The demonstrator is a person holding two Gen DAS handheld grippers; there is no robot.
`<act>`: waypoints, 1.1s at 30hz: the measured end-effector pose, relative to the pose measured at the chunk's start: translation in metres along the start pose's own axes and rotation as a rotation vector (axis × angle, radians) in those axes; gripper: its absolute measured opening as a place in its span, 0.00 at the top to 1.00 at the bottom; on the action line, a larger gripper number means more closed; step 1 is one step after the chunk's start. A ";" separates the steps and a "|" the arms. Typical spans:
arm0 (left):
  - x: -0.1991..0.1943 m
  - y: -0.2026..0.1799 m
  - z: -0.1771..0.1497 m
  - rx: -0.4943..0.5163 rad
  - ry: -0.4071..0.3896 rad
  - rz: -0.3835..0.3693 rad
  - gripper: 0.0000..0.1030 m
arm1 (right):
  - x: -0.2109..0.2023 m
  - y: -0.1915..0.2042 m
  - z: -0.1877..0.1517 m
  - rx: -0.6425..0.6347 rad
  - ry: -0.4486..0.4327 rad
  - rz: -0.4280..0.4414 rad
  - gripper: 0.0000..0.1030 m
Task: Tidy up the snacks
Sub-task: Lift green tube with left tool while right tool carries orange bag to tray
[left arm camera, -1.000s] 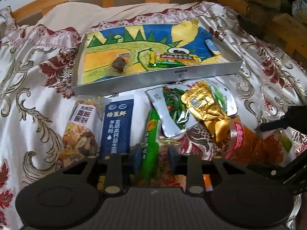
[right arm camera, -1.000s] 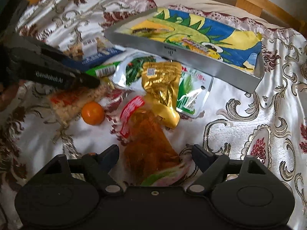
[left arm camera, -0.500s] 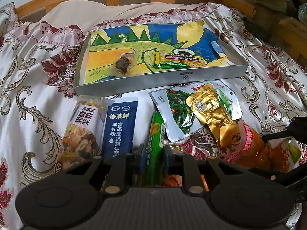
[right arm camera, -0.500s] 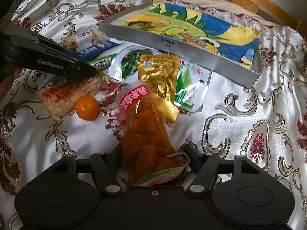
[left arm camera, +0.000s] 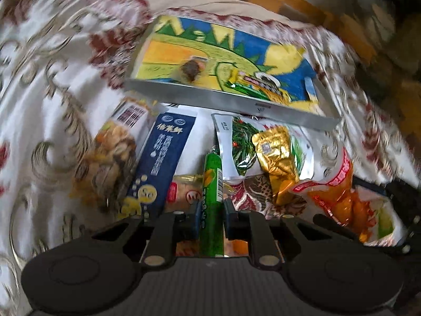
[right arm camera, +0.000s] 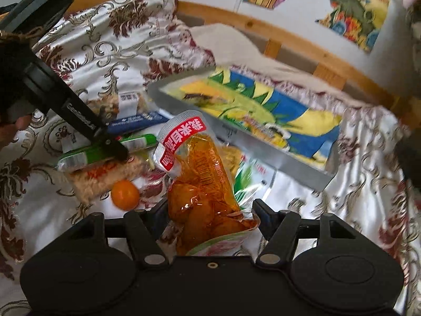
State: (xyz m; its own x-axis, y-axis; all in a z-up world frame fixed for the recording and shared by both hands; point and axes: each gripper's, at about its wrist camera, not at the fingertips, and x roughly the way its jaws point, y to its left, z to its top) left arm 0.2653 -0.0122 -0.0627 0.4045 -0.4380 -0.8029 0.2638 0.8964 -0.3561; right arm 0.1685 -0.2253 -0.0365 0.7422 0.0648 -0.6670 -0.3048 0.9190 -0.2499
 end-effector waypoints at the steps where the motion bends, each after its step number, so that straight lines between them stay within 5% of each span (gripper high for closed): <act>1: -0.003 0.003 0.000 -0.030 -0.002 -0.015 0.82 | 0.000 -0.002 0.000 0.004 -0.007 -0.008 0.34; 8: -0.023 0.009 -0.002 -0.138 -0.090 -0.114 0.82 | -0.002 -0.009 0.001 0.050 -0.039 -0.050 0.34; 18: -0.038 -0.026 0.029 -0.015 -0.448 -0.092 0.82 | 0.003 -0.036 0.022 0.173 -0.175 -0.141 0.34; 21: -0.032 -0.027 0.043 -0.045 -0.523 -0.118 0.82 | 0.011 -0.045 0.028 0.209 -0.228 -0.172 0.34; 33: 0.021 -0.003 0.098 -0.157 -0.584 -0.128 0.82 | 0.073 -0.079 0.069 0.312 -0.281 -0.222 0.33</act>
State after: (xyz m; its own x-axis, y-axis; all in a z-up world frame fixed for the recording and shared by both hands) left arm 0.3587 -0.0307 -0.0311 0.8027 -0.4676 -0.3702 0.2282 0.8142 -0.5338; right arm 0.2878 -0.2661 -0.0177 0.9148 -0.0835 -0.3952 0.0416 0.9927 -0.1134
